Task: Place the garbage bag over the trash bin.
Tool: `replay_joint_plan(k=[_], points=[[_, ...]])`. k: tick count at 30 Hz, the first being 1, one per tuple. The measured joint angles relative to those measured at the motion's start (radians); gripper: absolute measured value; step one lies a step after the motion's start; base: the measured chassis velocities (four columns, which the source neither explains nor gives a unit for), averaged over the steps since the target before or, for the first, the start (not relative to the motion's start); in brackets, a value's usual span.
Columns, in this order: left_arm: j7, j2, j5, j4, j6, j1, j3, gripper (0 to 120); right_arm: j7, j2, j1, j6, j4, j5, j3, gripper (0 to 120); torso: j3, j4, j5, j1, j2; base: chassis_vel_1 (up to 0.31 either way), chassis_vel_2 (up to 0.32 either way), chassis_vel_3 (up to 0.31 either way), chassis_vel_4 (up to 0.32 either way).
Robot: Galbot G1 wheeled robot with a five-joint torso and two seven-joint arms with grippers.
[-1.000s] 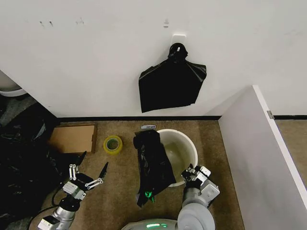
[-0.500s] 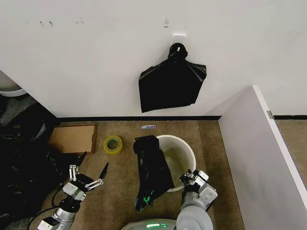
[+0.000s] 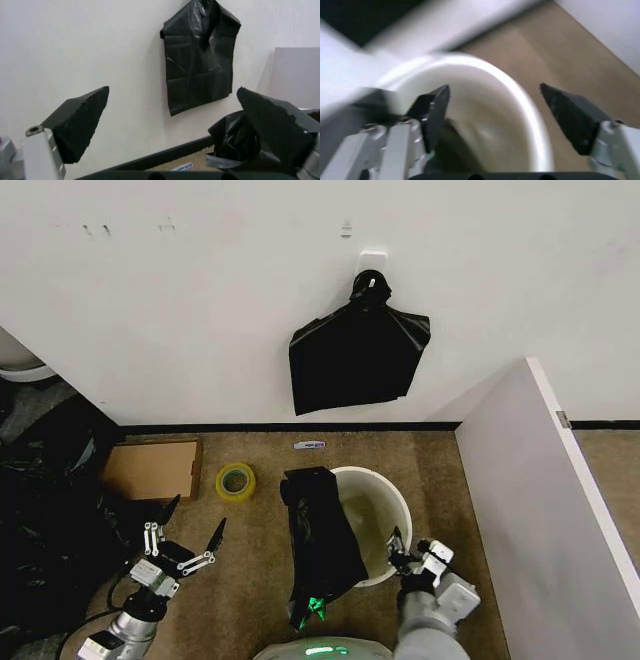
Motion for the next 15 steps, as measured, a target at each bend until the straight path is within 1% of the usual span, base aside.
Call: replay_joint_plan(k=[2, 3, 4, 5, 6, 7, 8, 10, 12, 13, 15], points=[[0.000, 0.000, 0.002, 0.001, 0.000, 0.000, 0.001, 100, -0.096, -0.044, -0.003, 0.022, 0.026, -0.047, -0.003, 82, 0.000, 0.0000, -0.0001, 0.000, 0.000, 0.000, 0.000, 0.000, 0.000], [0.000, 0.000, 0.004, 0.002, 0.000, 0.000, 0.001, 100, -0.202, -0.082, -0.003, 0.042, 0.042, -0.079, -0.007, 86, 0.000, 0.0002, -0.0001, 0.000, 0.000, 0.000, 0.000, 0.000, 0.000], [0.000, 0.000, 0.008, 0.002, 0.000, 0.000, 0.002, 100, -0.338, -0.124, 0.000, 0.066, 0.052, -0.103, -0.016, 90, 0.000, 0.0002, -0.0001, 0.000, 0.000, 0.000, 0.000, 0.000, 0.000], [0.000, 0.000, 0.008, 0.002, 0.000, 0.000, 0.002, 100, -0.338, -0.124, 0.000, 0.066, 0.052, -0.103, -0.016, 90, 0.000, 0.0002, -0.0001, 0.000, 0.000, 0.000, 0.000, 0.000, 0.000], [0.000, 0.000, 0.010, 0.002, 0.000, 0.001, 0.002, 100, -0.398, -0.143, 0.003, 0.069, 0.052, -0.111, -0.024, 93, 0.000, 0.0001, -0.0001, 0.000, 0.000, 0.000, 0.000, 0.000, 0.000], [-0.001, 0.001, 0.015, 0.002, 0.000, 0.002, 0.002, 100, -0.485, -0.180, 0.016, 0.050, 0.049, -0.125, -0.049, 97, 0.000, 0.0001, 0.0000, 0.000, 0.000, 0.000, 0.000, 0.000, 0.000], [-0.001, 0.001, 0.018, 0.000, 0.000, 0.003, 0.002, 100, -0.526, -0.209, 0.036, 0.014, 0.040, -0.126, -0.081, 98, 0.000, 0.0002, 0.0000, 0.000, 0.000, 0.000, 0.000, 0.000, 0.000], [-0.003, 0.004, 0.020, -0.006, 0.000, 0.003, 0.001, 100, -0.542, -0.252, 0.091, -0.051, 0.025, -0.105, -0.162, 100, 0.000, 0.0001, 0.0000, 0.000, 0.000, 0.000, 0.000, 0.000, 0.000], [-0.004, 0.007, 0.021, -0.006, 0.000, 0.003, -0.002, 100, -0.542, -0.267, 0.133, -0.076, 0.019, -0.096, -0.208, 100, 0.000, 0.0002, 0.0001, 0.000, 0.000, 0.000, 0.000, 0.000, 0.000], [-0.004, 0.007, 0.021, -0.006, 0.000, 0.003, -0.002, 100, -0.542, -0.267, 0.133, -0.076, 0.019, -0.096, -0.208, 100, 0.000, 0.0002, 0.0001, 0.000, 0.000, 0.000, 0.000, 0.000, 0.000], [-0.004, 0.009, 0.022, -0.004, 0.000, 0.003, -0.004, 100, -0.549, -0.272, 0.170, -0.088, 0.018, -0.092, -0.242, 100, 0.000, 0.0001, 0.0001, 0.000, 0.000, 0.000, 0.000, 0.000, 0.000]])
